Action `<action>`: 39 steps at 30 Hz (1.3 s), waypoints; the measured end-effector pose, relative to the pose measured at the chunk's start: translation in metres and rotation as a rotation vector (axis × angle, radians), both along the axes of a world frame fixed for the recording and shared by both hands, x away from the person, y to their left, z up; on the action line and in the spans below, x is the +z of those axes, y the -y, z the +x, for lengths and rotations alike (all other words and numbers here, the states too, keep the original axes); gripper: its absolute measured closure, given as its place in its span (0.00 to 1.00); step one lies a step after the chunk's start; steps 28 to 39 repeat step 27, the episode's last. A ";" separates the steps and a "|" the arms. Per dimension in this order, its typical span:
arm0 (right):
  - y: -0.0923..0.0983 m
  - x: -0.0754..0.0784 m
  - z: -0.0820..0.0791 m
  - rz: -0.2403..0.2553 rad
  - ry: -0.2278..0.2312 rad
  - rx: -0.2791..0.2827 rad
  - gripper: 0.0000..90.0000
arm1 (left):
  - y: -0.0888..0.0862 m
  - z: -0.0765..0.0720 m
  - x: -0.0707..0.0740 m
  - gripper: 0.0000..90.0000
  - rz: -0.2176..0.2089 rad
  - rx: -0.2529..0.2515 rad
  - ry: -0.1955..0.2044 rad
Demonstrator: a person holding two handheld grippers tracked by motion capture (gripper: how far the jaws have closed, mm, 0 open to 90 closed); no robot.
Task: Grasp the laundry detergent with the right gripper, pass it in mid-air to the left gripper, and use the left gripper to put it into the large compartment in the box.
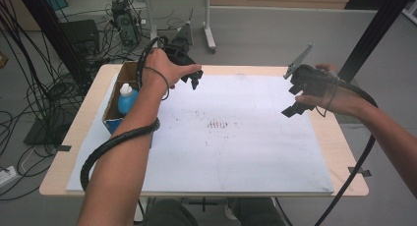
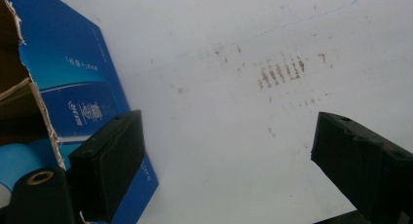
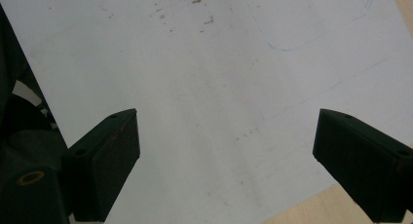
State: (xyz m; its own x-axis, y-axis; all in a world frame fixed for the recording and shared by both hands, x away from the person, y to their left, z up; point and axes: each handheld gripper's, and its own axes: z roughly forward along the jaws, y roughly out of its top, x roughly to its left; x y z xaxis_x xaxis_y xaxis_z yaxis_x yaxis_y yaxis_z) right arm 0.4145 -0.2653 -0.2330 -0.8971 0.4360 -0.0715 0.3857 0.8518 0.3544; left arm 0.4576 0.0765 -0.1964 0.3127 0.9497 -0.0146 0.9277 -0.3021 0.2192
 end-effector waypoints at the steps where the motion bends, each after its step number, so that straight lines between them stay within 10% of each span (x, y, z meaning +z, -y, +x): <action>1: 0.000 0.000 0.000 0.000 0.000 0.000 0.11 | 0.000 0.000 0.000 0.14 0.000 -0.003 0.000; 39: -0.002 0.003 -0.002 -0.004 0.004 -0.003 0.11 | -0.003 -0.002 0.002 0.15 -0.015 -0.007 0.000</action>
